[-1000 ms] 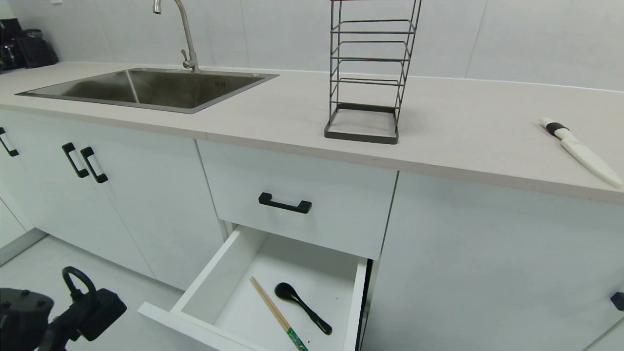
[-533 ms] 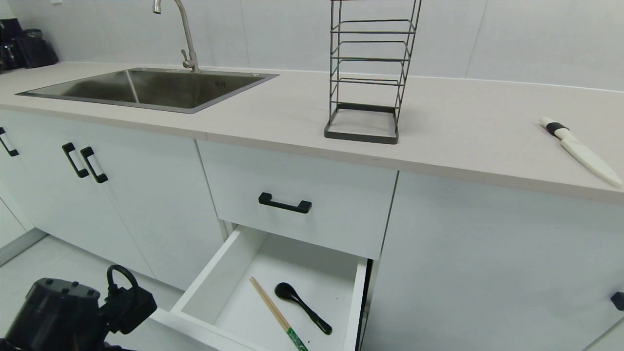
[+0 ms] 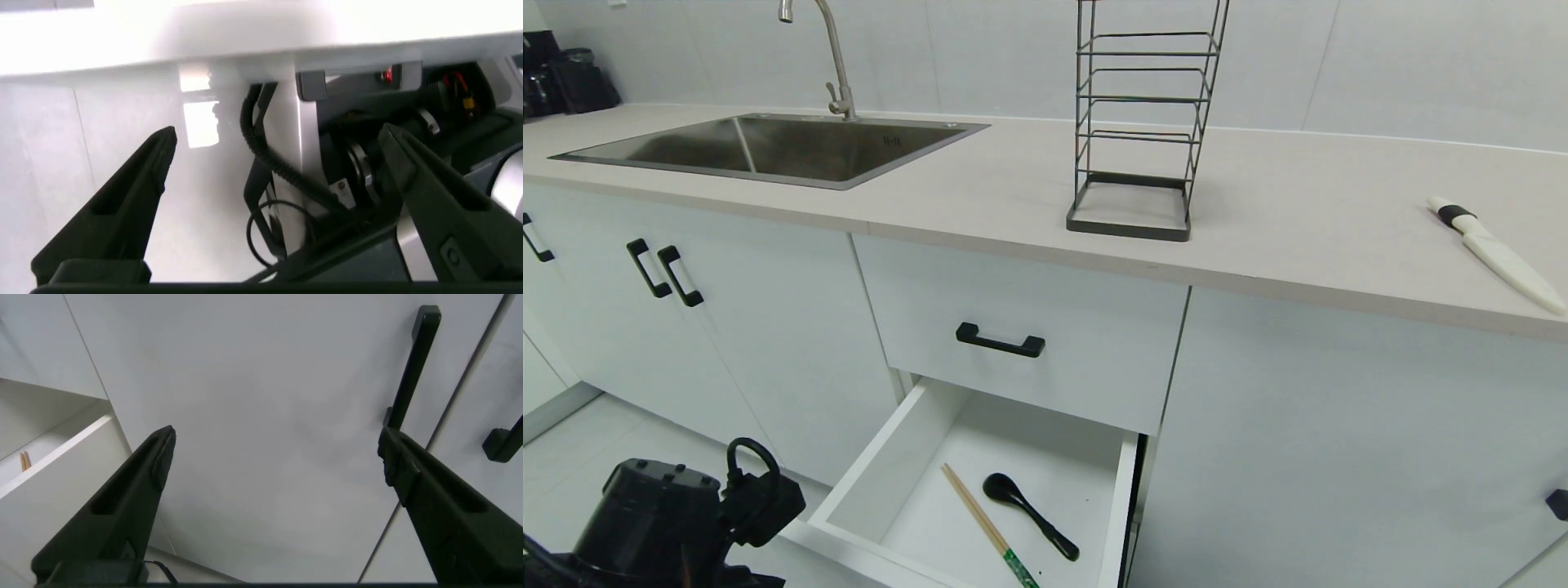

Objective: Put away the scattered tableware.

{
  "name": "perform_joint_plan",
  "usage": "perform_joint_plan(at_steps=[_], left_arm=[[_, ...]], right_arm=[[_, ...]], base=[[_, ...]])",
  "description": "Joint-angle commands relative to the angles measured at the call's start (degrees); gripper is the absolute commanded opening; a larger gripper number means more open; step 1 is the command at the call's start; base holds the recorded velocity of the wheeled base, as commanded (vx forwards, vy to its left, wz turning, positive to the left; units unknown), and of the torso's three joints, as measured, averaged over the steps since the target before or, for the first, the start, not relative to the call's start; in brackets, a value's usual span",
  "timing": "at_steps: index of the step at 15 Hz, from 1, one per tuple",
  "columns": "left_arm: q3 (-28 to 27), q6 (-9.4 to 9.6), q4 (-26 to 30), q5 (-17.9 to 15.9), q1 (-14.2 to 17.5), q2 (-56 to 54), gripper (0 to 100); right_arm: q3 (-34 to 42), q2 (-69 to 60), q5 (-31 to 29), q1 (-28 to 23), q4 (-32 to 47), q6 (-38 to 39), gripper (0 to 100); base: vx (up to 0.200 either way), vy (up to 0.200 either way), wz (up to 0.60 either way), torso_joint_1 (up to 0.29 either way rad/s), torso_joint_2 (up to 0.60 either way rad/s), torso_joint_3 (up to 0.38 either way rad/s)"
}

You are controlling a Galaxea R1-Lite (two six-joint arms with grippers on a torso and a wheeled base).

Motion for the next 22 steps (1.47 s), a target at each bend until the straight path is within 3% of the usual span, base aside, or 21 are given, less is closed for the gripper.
perform_joint_plan(at_steps=[1,5,12,15,20,22], left_arm=[[-0.2,-0.01,-2.08,0.01,0.07,2.51,100],[0.86,-0.01,-9.82,1.33,-0.01,7.61,100],[0.59,-0.01,-12.19,1.33,-0.01,8.58,100],[0.77,0.17,-15.88,1.33,-0.1,9.81,100],[1.47,0.17,-25.9,1.42,-0.1,16.14,100],[2.35,1.31,-33.46,1.51,-0.01,19.74,100]], right_arm=[[0.0,0.13,0.03,0.01,0.02,0.02,100],[0.0,0.13,0.03,0.01,0.02,0.02,100],[0.0,0.22,0.03,0.01,0.02,0.02,100],[0.0,0.22,0.03,0.01,0.02,0.02,100],[0.0,0.22,0.03,0.01,0.02,0.02,100],[0.0,0.13,0.03,0.01,0.02,0.02,100]], base=[[0.0,0.0,0.0,0.0,0.0,0.0],[0.0,0.0,0.0,0.0,0.0,0.0],[0.0,0.0,0.0,0.0,0.0,0.0],[0.0,0.0,0.0,0.0,0.0,0.0],[0.0,0.0,0.0,0.0,0.0,0.0],[0.0,0.0,0.0,0.0,0.0,0.0]])
